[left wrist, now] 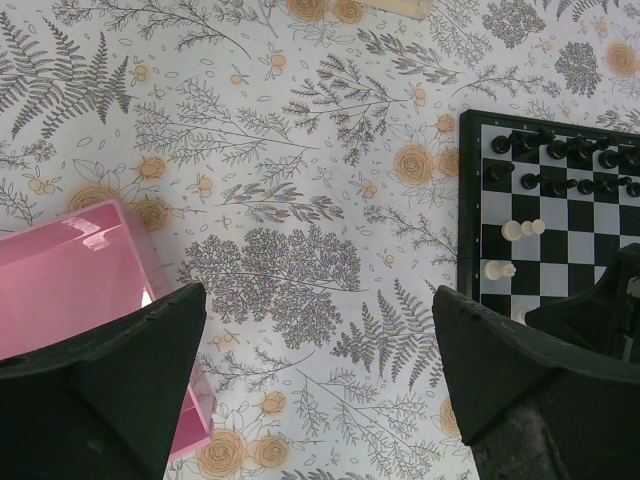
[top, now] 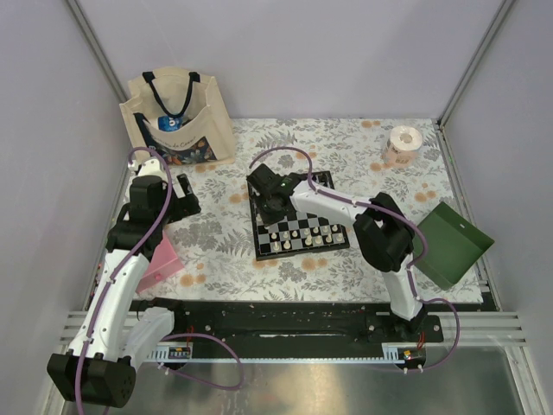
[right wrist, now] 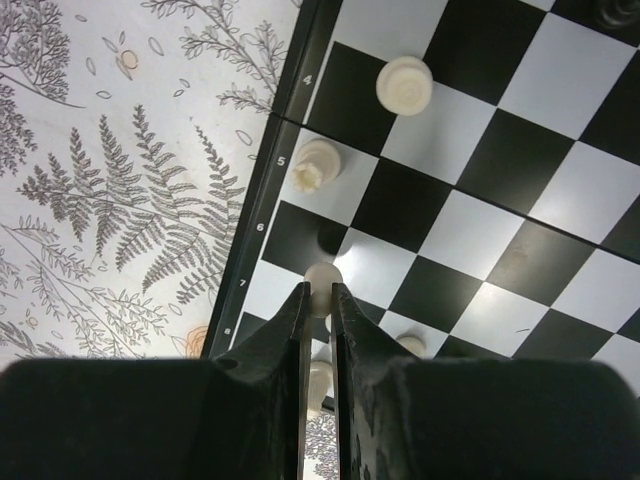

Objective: Set up the chess pieces on the board

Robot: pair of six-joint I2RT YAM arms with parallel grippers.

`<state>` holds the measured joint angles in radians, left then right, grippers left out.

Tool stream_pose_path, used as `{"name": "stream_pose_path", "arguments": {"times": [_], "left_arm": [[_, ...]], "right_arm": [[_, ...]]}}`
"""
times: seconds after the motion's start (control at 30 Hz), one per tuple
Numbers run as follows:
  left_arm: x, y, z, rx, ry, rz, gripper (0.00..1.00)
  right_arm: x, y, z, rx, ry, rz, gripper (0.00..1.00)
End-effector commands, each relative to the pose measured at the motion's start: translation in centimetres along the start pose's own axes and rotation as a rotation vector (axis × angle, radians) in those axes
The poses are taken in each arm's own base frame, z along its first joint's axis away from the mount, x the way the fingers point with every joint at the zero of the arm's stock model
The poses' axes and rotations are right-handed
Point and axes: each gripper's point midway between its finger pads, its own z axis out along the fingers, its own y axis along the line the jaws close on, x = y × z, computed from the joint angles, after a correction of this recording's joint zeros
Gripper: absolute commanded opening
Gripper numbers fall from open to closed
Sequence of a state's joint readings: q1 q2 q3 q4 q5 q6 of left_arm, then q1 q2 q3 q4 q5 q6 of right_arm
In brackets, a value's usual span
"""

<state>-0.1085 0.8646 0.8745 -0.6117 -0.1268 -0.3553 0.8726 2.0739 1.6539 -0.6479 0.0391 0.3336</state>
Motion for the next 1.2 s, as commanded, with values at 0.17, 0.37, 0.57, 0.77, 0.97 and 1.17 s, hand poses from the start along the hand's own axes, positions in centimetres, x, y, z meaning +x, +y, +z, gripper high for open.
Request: {"name": "stream_pose_path", "arguments": {"times": [0.17, 0.37, 0.57, 0.77, 0.97, 1.17], "left_arm": [[-0.9, -0.3, -0.1, 0.02, -0.04, -0.003, 0.99], [-0.8, -0.5, 0.0, 0.032, -0.031, -0.002, 0.99], [-0.7, -0.5, 0.1, 0.029, -0.028, -0.001, 0.99], [-0.8, -0.5, 0.0, 0.03, -0.031, -0.001, 0.99], [-0.8, -0.5, 0.1, 0.03, -0.03, -0.002, 0.99], [-0.8, -0.5, 0.1, 0.028, -0.029, -0.002, 0.99]], "right_arm": [[-0.2, 2.3, -1.6, -0.047, -0.03, -0.011, 0.12], [0.1, 2.9, -1.7, -0.072, -0.028, 0.0, 0.12], [0.6, 3.0, -1.4, -0.072, -0.016, 0.006, 0.12], [1.2, 3.2, -1.2, -0.07, -0.004, -0.002, 0.12], [1.7, 3.5, -1.1, -0.085, 0.013, -0.005, 0.12], [2.0, 3.7, -1.2, -0.091, 0.021, -0.007, 0.13]]}}
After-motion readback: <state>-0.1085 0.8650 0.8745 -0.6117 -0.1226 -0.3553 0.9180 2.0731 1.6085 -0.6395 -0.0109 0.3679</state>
